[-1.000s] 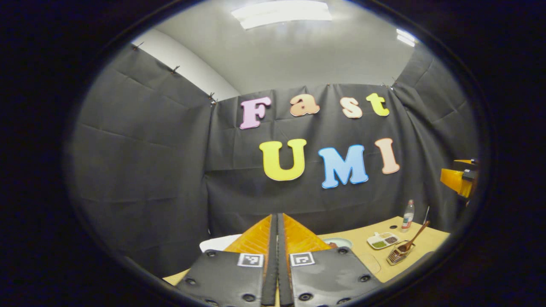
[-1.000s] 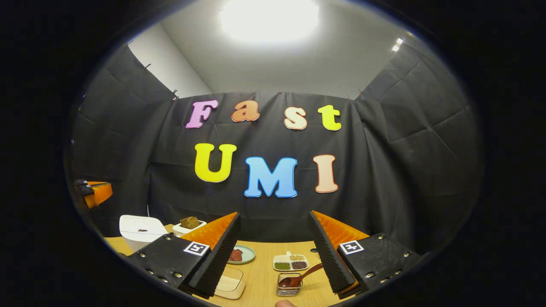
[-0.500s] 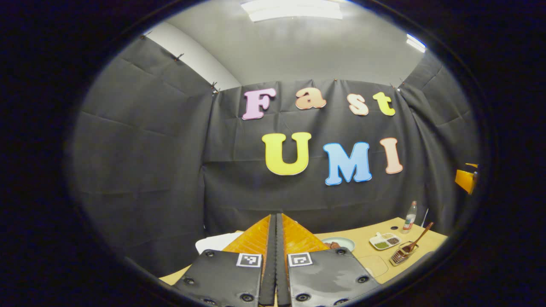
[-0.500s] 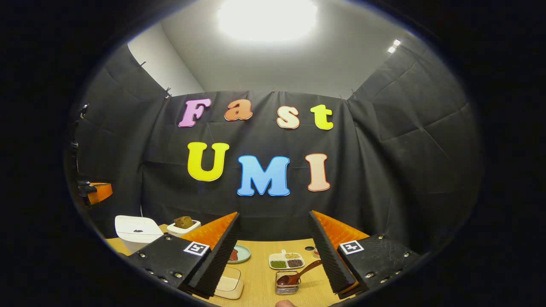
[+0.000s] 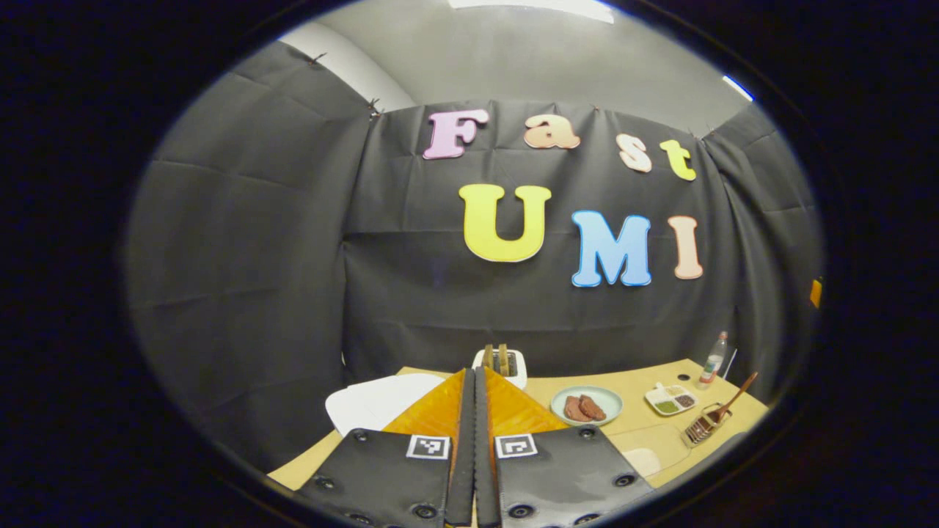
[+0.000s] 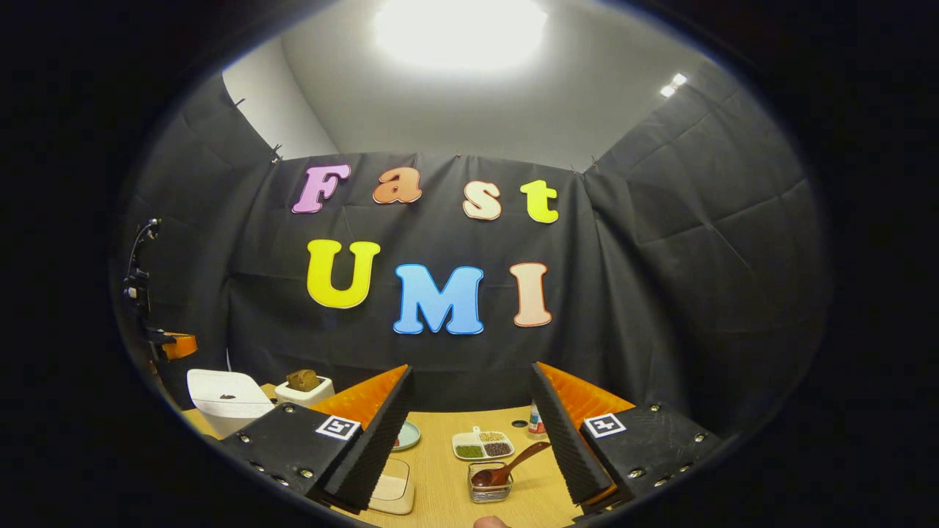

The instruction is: Close the left gripper, press the button to open the rice cooker; take a wooden spoon from the chopstick holder with the right hand, scoop a spoonful of rice and pour it into the rice cooker, then put the wooden spoon back into the chopstick holder.

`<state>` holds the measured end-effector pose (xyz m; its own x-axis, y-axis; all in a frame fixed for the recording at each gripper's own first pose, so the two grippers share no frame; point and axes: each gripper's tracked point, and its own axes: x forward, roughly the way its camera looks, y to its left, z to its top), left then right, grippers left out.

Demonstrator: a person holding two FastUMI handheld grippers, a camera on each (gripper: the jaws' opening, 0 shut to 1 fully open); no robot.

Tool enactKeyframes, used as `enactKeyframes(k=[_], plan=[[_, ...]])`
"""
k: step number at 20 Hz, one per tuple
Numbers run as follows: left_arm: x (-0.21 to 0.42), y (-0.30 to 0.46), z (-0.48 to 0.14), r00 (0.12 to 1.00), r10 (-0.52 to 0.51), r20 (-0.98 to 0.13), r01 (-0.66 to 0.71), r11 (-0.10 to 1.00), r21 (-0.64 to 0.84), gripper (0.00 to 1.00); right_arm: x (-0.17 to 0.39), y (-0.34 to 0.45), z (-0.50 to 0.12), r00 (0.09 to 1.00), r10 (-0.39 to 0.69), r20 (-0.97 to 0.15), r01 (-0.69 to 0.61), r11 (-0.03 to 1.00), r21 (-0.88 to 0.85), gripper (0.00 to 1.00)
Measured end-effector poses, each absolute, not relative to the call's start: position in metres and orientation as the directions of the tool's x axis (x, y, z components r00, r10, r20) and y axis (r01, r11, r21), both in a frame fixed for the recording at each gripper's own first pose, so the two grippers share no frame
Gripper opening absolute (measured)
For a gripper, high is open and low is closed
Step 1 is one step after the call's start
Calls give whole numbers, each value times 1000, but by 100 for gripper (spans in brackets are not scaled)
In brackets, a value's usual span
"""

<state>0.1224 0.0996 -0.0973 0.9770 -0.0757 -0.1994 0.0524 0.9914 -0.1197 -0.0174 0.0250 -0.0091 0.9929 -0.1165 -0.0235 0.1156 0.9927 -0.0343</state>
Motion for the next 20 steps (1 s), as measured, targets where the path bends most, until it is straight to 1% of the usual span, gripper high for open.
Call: enactKeyframes(k=[7, 9, 10, 16, 17, 18, 19, 20], plan=[[145, 102, -166, 945, -110, -309, 68, 987, -144, 9, -31, 29, -12, 984, -173, -39, 169, 982, -80, 95], [153, 102, -183, 935, -116, -336, 70, 987, -145, 7, -32, 30, -14, 982, -184, -45, 180, 980, -90, 95], [156, 102, -191, 930, -119, -347, 72, 987, -147, 9, -32, 29, -14, 980, -191, -47, 186, 978, -97, 95], [163, 102, -231, 903, -118, -414, 58, 986, -155, 9, -35, 26, -12, 977, -206, -52, 198, 972, -126, 95], [163, 102, -237, 897, -116, -426, 54, 986, -155, 11, -35, 26, -11, 977, -206, -52, 198, 971, -132, 95], [164, 103, -242, 892, -111, -438, 48, 987, -154, 9, -35, 25, -10, 977, -206, -48, 198, 970, -139, 95], [164, 102, -248, 887, -108, -449, 43, 987, -154, 9, -34, 25, -9, 978, -205, -46, 197, 970, -146, 95], [163, 103, -247, 888, -106, -447, 39, 987, -156, 12, -33, 25, -9, 978, -204, -43, 195, 969, -152, 95]])
